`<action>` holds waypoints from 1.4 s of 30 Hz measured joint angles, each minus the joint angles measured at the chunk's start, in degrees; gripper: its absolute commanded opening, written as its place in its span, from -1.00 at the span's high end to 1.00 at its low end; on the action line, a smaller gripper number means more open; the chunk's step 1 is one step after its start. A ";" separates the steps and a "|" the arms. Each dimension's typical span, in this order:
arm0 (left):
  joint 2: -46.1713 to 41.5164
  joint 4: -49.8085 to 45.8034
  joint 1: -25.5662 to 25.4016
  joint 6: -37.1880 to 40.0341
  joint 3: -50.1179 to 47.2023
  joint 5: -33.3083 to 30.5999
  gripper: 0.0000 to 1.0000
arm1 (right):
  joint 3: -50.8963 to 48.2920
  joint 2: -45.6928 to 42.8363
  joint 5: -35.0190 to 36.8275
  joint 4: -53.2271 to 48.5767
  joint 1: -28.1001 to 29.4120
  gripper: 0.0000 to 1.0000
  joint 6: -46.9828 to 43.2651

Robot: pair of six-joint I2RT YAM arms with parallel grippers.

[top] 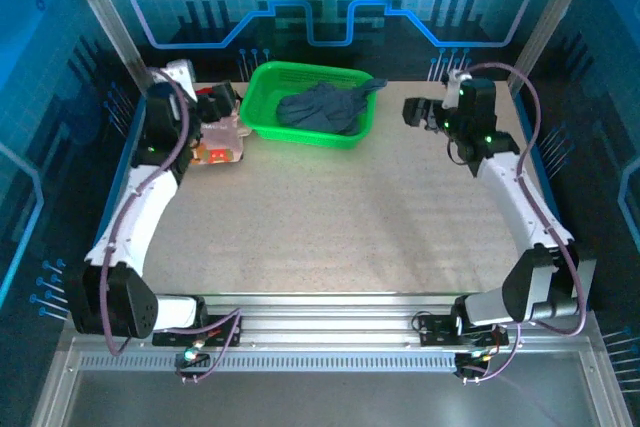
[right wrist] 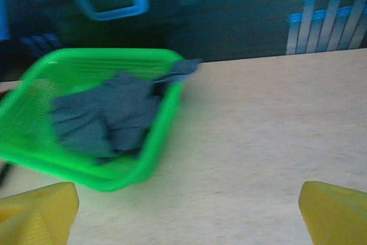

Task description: Fold and stack the t-shirts

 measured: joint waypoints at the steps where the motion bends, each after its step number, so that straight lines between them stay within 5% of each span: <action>1: 0.09 -2.62 0.00 -1.55 3.21 1.99 -0.98 | 3.04 1.95 -2.38 -2.29 0.90 -0.95 1.46; 7: 5.81 -12.90 -2.08 -8.81 12.20 13.27 -0.98 | 15.54 19.43 -12.39 -9.66 4.15 -0.71 8.92; 18: 8.57 -20.02 -7.32 -11.56 6.93 18.18 -0.98 | 28.89 40.65 -14.12 -14.36 6.32 -0.35 16.39; 22: 5.75 -20.44 -7.34 -12.39 3.45 18.43 -0.98 | 31.74 43.01 -12.96 -14.60 6.45 -0.05 18.36; 28: 3.87 -19.58 -9.79 -14.47 -0.04 18.12 -0.98 | 36.30 48.33 -10.49 -15.98 6.82 0.66 21.81; 32: 4.24 -19.69 -11.65 -14.43 0.44 16.26 -0.98 | 36.06 48.09 -9.51 -16.79 7.58 1.00 22.67; 42: 17.51 -24.70 -19.41 -9.11 13.57 7.04 -0.98 | 5.46 24.39 -5.51 -15.47 11.43 1.00 22.91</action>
